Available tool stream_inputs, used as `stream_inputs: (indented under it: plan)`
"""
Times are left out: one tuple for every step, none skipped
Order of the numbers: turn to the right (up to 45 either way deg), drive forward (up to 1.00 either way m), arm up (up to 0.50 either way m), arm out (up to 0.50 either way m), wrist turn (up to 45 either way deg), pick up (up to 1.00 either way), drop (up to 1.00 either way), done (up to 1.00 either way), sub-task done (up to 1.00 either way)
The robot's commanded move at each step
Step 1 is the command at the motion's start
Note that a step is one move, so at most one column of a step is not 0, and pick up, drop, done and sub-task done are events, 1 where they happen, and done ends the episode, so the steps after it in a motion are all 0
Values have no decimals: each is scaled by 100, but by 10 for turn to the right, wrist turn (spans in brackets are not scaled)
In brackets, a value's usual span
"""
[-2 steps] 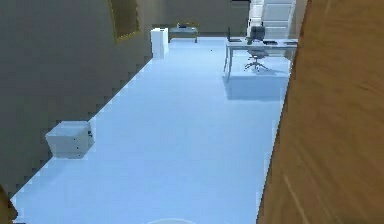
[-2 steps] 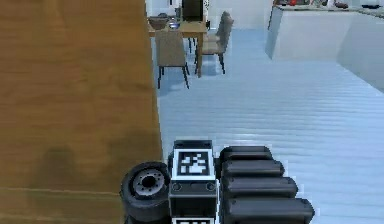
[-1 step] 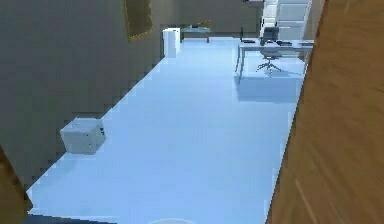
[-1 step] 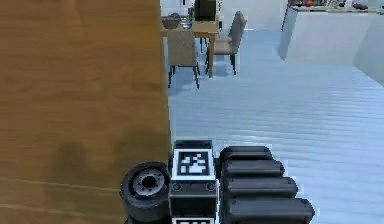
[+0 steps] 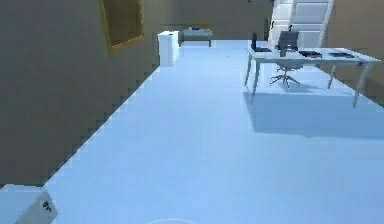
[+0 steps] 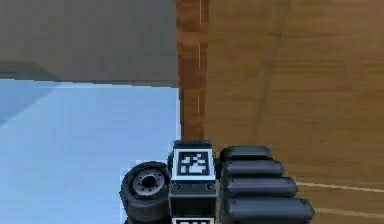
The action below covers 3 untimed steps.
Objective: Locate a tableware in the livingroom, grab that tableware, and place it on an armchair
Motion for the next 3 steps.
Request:
stream_inputs:
  plan:
    - [0,20,0,0,0,0,0,0,0]
    - [-450,0,0,0,0,0,0,0,0]
    - [-360,0,0,0,0,0,0,0,0]
